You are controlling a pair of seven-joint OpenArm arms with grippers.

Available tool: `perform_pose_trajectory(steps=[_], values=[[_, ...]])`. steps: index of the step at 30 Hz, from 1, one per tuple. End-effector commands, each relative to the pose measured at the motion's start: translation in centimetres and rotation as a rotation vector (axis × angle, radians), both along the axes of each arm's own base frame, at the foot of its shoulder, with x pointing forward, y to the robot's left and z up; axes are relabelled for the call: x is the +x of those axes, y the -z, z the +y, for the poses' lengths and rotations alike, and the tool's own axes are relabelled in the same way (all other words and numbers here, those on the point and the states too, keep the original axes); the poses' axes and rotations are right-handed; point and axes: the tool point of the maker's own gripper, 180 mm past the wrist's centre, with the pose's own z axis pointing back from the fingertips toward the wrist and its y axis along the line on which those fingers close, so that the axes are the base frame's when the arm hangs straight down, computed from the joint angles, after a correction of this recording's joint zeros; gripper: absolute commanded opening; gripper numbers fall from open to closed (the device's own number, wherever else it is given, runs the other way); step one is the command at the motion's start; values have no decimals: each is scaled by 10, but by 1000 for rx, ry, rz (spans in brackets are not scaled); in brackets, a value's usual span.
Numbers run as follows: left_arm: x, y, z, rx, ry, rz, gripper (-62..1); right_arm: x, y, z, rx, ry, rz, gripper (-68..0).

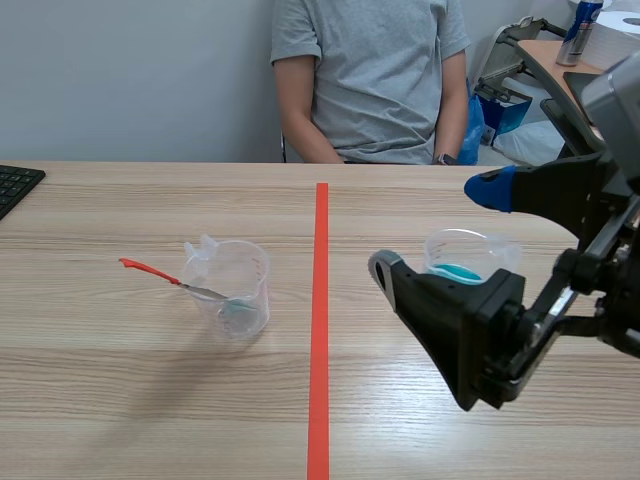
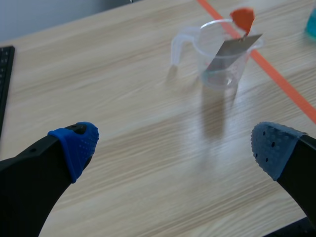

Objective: Do the redox reaction experiment.
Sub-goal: 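Return to the home posture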

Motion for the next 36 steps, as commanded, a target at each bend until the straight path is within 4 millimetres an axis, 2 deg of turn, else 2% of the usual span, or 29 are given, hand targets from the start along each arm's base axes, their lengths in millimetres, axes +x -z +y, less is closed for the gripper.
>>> perform_pose_trajectory(steps=[1,6,11,16,36], values=[[5,-9,-6,-8,6,-23,14,4,-10,-1,18,4,-33,4],[12,-24,-25,-12,58,-51,14,4,-10,-1,15,5,-29,4],[20,-25,-34,46,69,-71,14,4,-10,-1,15,5,-29,4],[20,-27,-41,30,93,-80,14,4,-9,-1,12,5,-27,4],[21,-32,-43,15,98,-107,14,4,-7,-1,6,5,-22,4]])
